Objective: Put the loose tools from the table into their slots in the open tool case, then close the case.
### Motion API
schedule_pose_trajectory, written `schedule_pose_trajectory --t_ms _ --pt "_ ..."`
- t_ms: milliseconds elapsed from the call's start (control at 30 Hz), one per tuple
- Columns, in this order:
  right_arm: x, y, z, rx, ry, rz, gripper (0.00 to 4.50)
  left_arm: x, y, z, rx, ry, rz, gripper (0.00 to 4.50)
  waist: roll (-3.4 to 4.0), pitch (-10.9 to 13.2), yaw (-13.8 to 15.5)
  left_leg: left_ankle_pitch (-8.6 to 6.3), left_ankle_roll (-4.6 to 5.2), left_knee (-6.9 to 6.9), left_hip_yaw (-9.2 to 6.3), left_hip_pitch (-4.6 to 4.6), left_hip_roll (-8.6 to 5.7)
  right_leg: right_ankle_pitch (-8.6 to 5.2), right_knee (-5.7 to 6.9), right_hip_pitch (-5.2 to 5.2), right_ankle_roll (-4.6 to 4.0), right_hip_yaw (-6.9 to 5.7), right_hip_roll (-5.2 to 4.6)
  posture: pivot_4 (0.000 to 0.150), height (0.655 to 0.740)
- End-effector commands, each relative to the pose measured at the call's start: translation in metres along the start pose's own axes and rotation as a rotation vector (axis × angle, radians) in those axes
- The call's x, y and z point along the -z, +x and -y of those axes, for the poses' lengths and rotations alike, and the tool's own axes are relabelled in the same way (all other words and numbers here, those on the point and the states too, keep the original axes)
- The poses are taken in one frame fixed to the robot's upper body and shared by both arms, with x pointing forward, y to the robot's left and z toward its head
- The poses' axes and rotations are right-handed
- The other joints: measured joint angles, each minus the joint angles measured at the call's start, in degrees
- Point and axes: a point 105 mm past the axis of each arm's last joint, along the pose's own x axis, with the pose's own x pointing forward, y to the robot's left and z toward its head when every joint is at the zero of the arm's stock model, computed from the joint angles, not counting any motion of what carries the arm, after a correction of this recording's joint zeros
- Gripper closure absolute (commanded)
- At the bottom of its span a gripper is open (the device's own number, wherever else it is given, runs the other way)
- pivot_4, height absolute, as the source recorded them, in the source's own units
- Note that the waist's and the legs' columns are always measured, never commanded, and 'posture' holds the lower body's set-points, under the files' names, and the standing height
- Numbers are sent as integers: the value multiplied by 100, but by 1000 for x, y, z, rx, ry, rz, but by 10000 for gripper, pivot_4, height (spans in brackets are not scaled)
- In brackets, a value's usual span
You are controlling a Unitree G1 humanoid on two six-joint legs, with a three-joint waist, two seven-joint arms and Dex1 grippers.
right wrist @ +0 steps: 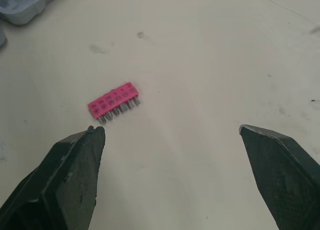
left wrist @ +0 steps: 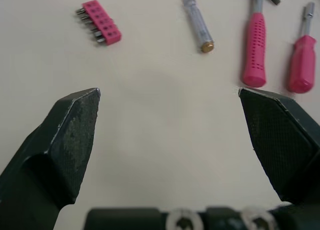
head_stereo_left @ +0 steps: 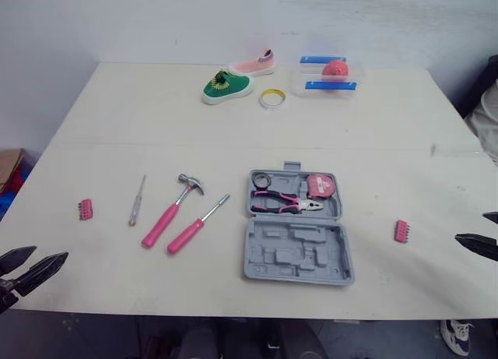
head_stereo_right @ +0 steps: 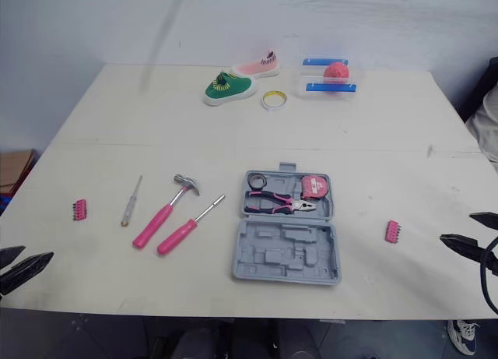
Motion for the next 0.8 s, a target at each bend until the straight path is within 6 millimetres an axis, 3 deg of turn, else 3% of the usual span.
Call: schedule_pose_trajectory --t_ms 33,167,333,400,567,800 --pt "-27 2 0 -6 -56 76 206 -12 9 14 21 74 19 150 2 0 -2 -1 0 0 0 0 0 2 0 0 3 0 0 1500 7304" --pt "-42 12 -11 -53 -85 118 206 -18 26 22 -11 88 26 150 2 0 -7 -2 -4 -2 2 1 3 38 2 2 66 0 3 1500 7304" --pt "-73 33 -49 -201 -123 203 206 -28 60 46 -47 47 14 150 6 0 22 2 1 -2 2 2 7 58 12 1 100 0 7 1500 7304" --pt "-97 45 -75 -278 -157 280 206 -28 69 52 -68 15 -14 150 5 0 16 2 1 0 2 1 7 61 17 0 104 0 7 1500 7304" --pt "-138 49 -126 -442 -183 403 206 -35 78 57 -117 12 -39 150 7 3 -7 4 -2 -2 -1 2 11 64 29 -5 103 -4 12 1500 7304" --pt "-151 52 -154 -546 -222 418 206 -39 76 44 -252 -56 16 150 5 2 77 -2 -6 3 -3 -9 10 63 7 -5 101 -15 5 1500 7304"
